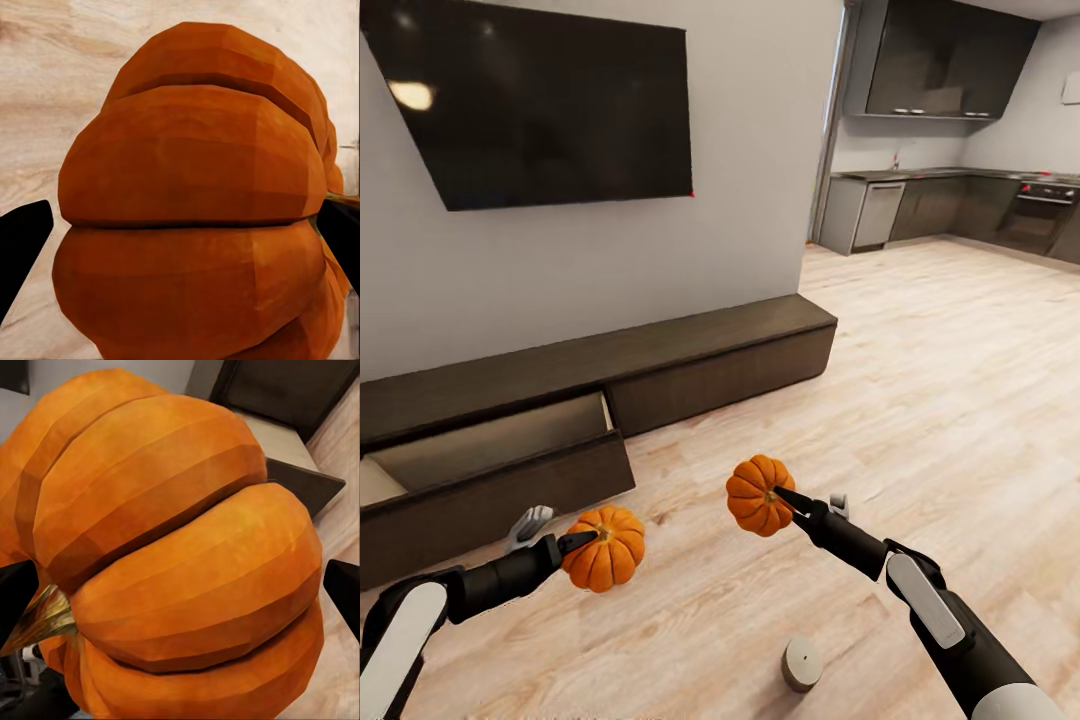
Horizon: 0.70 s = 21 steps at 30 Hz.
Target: Place each of the two pumpkins and all three candles from the living room inside a cabinet in the living room (use any cabinet), then make sure every cabinet is closed, and position the cauldron so it is next to a table in the living room.
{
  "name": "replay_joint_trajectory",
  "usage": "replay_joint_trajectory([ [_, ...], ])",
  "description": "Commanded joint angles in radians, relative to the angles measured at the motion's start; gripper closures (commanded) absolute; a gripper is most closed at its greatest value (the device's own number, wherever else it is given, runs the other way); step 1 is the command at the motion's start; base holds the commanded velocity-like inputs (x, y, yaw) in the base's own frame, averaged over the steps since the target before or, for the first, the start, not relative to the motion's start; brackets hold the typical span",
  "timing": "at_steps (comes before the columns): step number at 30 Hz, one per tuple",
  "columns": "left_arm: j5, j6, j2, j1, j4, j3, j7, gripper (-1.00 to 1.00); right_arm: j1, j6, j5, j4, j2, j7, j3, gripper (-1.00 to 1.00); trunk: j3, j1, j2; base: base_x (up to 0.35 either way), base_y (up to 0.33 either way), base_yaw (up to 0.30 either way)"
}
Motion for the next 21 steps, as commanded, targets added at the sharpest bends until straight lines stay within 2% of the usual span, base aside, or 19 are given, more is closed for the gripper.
replay_joint_trajectory([
  [1, 0.014, 0.007, 0.001, 0.000, -0.012, 0.029, -0.010, 1.00, -0.001, 0.007, -0.015, -0.001, -0.001, -0.001, 0.001, 1.00, -0.001, 0.000, 0.000, 0.000, 0.000, 0.282],
  [4, 0.059, 0.010, 0.002, 0.001, -0.023, 0.061, -0.009, 1.00, -0.001, 0.007, -0.014, -0.001, -0.001, -0.003, 0.001, 1.00, 0.009, -0.012, 0.021, 0.000, 0.000, 0.282],
  [7, 0.081, 0.011, 0.003, 0.001, -0.025, 0.070, -0.008, 1.00, -0.001, 0.007, -0.011, -0.001, -0.001, -0.003, 0.001, 1.00, 0.018, -0.023, 0.042, 0.000, 0.000, 0.282],
  [21, 0.091, 0.013, 0.004, 0.001, -0.022, 0.071, -0.008, 1.00, -0.001, 0.008, 0.011, 0.001, 0.000, -0.005, 0.001, 1.00, 0.062, -0.077, 0.140, 0.000, 0.000, 0.282],
])
